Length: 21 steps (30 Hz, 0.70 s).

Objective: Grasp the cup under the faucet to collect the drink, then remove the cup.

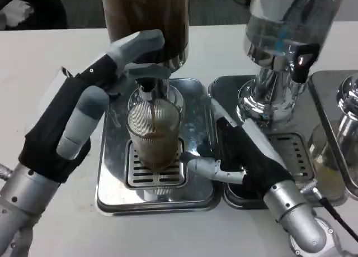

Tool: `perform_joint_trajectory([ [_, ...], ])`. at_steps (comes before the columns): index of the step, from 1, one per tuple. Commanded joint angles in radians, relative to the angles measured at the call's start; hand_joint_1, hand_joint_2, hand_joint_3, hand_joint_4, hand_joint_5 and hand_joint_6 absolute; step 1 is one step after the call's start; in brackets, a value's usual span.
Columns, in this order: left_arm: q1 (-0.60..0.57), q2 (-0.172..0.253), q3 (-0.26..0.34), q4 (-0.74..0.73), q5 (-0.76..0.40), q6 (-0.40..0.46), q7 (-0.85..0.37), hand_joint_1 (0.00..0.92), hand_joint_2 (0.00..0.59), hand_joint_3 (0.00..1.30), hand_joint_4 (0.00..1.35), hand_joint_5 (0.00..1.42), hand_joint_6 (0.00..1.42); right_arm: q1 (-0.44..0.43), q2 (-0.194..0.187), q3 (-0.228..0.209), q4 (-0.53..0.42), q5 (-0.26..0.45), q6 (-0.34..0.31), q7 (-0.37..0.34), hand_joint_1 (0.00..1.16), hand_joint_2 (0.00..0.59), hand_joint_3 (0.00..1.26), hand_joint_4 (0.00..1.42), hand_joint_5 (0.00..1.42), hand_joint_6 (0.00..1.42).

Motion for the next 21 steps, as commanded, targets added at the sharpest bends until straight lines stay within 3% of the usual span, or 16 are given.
perform_joint_trajectory([
  [1,0.029,0.001,-0.019,0.002,0.019,0.016,-0.011,0.0,0.091,0.22,0.15,0.34,0.33,-0.036,0.009,-0.002,0.034,0.02,-0.051,0.038,0.68,0.204,0.0,0.0,0.0,0.0],
  [21,0.061,-0.003,-0.03,-0.021,0.028,0.02,0.018,0.0,0.091,0.23,0.17,0.34,0.33,-0.088,0.05,-0.004,0.123,0.054,-0.103,0.108,0.69,0.204,0.0,0.0,0.0,0.0],
])
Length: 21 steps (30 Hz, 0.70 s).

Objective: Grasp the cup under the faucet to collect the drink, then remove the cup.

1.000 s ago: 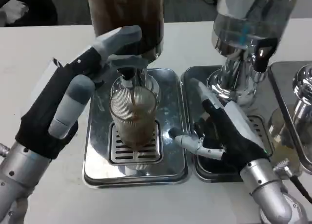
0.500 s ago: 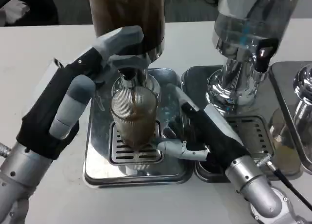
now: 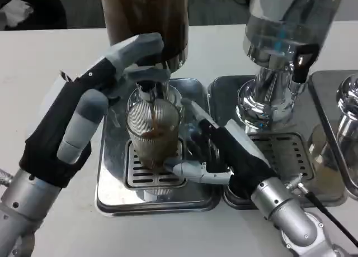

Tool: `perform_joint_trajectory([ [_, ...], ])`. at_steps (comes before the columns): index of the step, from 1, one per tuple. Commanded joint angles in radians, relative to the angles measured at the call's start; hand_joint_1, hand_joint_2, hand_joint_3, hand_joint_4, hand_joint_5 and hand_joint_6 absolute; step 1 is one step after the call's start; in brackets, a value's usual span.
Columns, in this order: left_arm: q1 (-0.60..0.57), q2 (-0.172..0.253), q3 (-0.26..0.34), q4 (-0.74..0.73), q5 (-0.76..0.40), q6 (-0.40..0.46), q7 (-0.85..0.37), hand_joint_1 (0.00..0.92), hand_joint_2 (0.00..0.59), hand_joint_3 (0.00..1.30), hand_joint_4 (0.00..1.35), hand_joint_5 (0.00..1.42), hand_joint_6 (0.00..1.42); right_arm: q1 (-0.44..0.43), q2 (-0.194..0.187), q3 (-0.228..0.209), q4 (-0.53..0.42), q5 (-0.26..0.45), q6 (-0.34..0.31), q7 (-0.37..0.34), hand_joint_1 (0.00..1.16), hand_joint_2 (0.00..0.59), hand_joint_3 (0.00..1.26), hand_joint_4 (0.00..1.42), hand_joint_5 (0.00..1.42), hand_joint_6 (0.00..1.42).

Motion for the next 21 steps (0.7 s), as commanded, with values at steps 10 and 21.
perform_joint_trajectory([
  [10,0.03,0.004,-0.015,0.004,0.027,0.021,-0.005,0.0,0.091,0.23,0.17,0.34,0.33,-0.056,0.036,-0.012,0.087,0.027,-0.047,0.028,0.69,0.202,0.0,0.0,0.0,0.0],
  [21,0.03,0.004,-0.013,0.002,0.028,0.022,0.005,0.0,0.091,0.23,0.17,0.34,0.33,-0.063,0.059,-0.016,0.121,0.035,-0.059,0.041,0.69,0.203,0.0,0.0,0.0,0.01],
])
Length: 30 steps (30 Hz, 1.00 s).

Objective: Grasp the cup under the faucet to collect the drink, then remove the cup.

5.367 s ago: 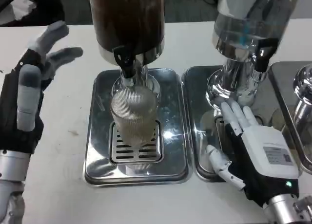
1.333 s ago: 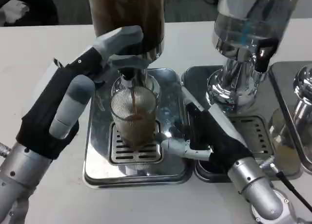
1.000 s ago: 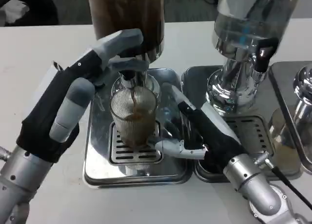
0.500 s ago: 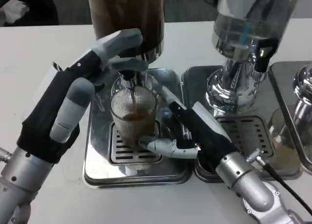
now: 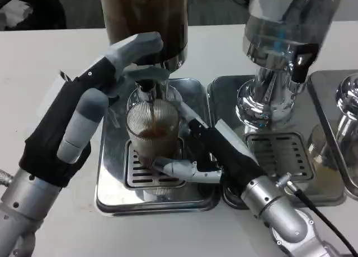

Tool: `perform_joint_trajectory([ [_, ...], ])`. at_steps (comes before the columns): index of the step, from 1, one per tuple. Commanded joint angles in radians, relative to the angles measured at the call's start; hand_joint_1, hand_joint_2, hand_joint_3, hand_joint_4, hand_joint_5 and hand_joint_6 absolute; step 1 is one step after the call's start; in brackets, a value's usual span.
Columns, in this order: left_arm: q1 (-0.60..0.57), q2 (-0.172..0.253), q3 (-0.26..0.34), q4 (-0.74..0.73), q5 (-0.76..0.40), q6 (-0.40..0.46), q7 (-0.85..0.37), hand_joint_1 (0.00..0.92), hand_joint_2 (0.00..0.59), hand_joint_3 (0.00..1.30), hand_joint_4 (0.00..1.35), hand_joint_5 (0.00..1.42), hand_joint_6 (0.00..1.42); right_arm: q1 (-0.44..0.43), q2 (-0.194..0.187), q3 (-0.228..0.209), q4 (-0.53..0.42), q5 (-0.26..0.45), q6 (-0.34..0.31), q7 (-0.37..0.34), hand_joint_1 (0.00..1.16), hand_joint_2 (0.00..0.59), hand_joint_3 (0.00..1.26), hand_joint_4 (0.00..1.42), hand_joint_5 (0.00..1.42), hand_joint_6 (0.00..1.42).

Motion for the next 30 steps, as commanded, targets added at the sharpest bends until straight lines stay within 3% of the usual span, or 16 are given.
perform_joint_trajectory([
  [1,0.028,0.003,-0.011,0.006,0.022,0.022,-0.007,0.0,0.091,0.23,0.17,0.34,0.33,-0.02,0.009,-0.005,0.026,0.018,-0.016,0.014,0.69,0.203,0.0,0.0,0.0,0.01],
  [7,0.019,0.002,0.002,-0.009,0.018,0.015,0.009,0.0,0.097,0.23,0.17,0.34,0.33,-0.022,0.008,-0.006,0.03,0.017,-0.018,0.005,0.69,0.204,0.0,0.0,0.0,0.02],
  [15,0.01,-0.016,0.063,-0.09,-0.001,-0.036,0.068,0.0,0.103,0.23,0.15,0.31,0.29,-0.01,0.003,-0.015,0.028,0.017,-0.022,-0.011,0.69,0.204,0.0,0.0,0.0,0.03],
  [30,0.086,-0.08,0.179,-0.075,-0.026,-0.09,0.136,0.0,0.114,0.25,0.14,0.31,0.27,-0.008,-0.002,-0.015,0.017,0.02,-0.03,-0.006,0.69,0.21,0.0,0.0,0.0,0.03],
])
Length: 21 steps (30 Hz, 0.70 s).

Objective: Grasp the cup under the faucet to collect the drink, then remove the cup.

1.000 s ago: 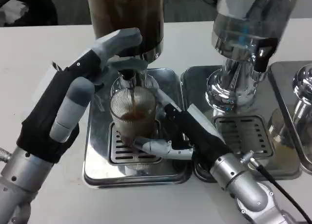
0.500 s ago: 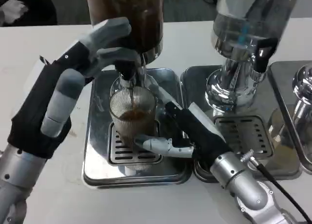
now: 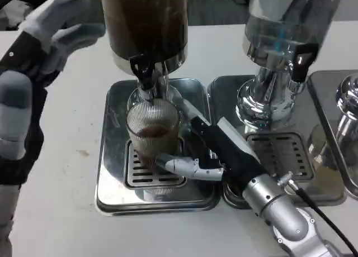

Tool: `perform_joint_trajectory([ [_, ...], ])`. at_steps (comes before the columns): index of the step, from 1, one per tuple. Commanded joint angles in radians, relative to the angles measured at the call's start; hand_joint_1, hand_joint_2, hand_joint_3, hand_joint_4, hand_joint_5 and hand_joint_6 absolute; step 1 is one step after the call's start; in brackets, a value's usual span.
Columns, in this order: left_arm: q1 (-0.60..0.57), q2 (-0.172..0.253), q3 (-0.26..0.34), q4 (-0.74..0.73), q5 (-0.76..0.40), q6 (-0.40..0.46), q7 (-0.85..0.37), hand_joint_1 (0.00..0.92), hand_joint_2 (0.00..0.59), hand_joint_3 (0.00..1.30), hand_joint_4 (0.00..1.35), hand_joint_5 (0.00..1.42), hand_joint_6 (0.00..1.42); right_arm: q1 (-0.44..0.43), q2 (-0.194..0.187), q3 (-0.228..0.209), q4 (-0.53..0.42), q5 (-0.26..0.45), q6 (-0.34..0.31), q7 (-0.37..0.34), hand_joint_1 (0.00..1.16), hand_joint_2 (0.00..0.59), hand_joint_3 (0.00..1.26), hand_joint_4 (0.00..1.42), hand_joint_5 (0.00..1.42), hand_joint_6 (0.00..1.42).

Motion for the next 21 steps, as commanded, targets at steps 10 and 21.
perform_joint_trajectory([
  [10,0.129,-0.012,0.051,0.23,0.207,-0.105,0.086,0.0,0.121,0.14,0.02,0.13,0.09,-0.004,0.003,-0.015,0.001,0.007,-0.017,-0.015,0.68,0.213,0.0,0.0,0.0,0.04],
  [21,0.144,0.0,-0.012,0.338,0.42,-0.11,0.179,0.0,0.133,0.0,0.0,0.0,0.0,-0.004,0.005,-0.016,-0.007,0.009,-0.009,-0.008,0.67,0.208,0.0,0.0,0.0,0.02],
])
